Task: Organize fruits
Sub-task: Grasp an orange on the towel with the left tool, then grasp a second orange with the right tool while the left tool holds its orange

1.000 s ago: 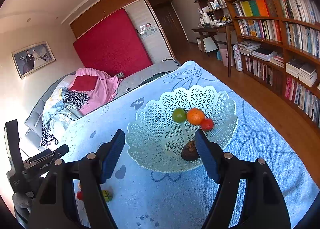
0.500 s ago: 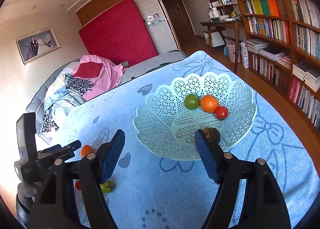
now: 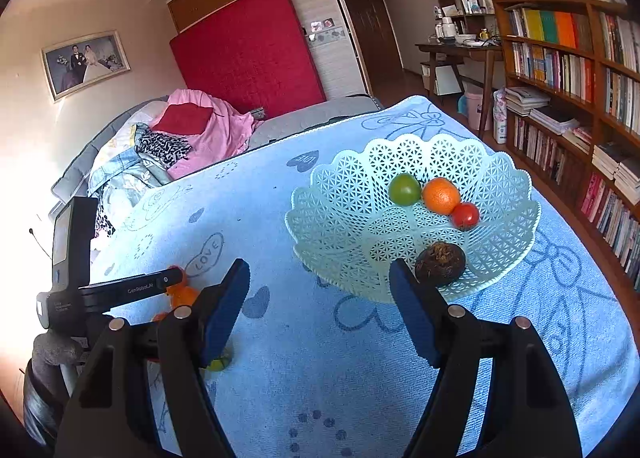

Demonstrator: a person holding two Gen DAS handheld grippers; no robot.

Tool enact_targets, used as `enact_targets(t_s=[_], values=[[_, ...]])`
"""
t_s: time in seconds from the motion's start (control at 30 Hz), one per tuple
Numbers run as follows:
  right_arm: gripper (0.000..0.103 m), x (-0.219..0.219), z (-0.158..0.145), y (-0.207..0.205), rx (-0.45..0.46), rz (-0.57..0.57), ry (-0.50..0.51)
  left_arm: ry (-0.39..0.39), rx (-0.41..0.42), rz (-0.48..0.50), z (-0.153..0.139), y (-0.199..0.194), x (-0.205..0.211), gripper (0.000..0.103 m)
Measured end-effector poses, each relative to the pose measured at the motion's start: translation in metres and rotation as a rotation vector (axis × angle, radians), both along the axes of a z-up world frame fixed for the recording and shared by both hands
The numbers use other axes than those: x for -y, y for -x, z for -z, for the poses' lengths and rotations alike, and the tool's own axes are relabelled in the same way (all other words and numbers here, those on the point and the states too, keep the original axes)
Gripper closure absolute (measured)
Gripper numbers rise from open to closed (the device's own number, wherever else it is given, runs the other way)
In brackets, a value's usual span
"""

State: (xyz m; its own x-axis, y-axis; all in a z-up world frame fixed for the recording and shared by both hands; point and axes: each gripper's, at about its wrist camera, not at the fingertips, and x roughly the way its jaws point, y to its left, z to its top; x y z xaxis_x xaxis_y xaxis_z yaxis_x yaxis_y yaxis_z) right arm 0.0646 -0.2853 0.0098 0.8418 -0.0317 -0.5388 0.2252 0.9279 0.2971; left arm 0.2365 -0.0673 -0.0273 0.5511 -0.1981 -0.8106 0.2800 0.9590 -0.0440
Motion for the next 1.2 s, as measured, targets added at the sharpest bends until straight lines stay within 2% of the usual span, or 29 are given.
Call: enact_targets(t_s=[0.13, 0.37, 0.53, 0.73, 1.0, 1.2], values=[[0.029, -0.011, 0.0, -0.001, 0.001, -0.026, 0.037, 0.021, -0.016, 0.021, 0.005, -0.001, 0.002, 0.047], [0.029, -0.025, 0.006, -0.006, -0.015, -0.087, 0.037, 0.071, -0.031, 0.051, 0.01, -0.004, 0.002, 0.065], [0.029, -0.032, 0.011, -0.011, -0.035, -0.127, 0.011, 0.087, -0.026, 0.054, 0.009, -0.003, -0.001, 0.066], [0.029, -0.04, 0.019, -0.019, -0.066, -0.168, -0.019, 0.069, -0.001, 0.015, 0.004, -0.001, -0.011, 0.066], [0.029, -0.053, 0.024, -0.043, -0.141, -0.222, -0.092, 0.003, 0.085, -0.058, -0.009, 0.011, -0.034, 0.066], [0.029, -0.078, 0.019, -0.069, -0.176, -0.271, -0.102, -0.015, 0.129, -0.095, -0.013, 0.022, -0.053, 0.066]])
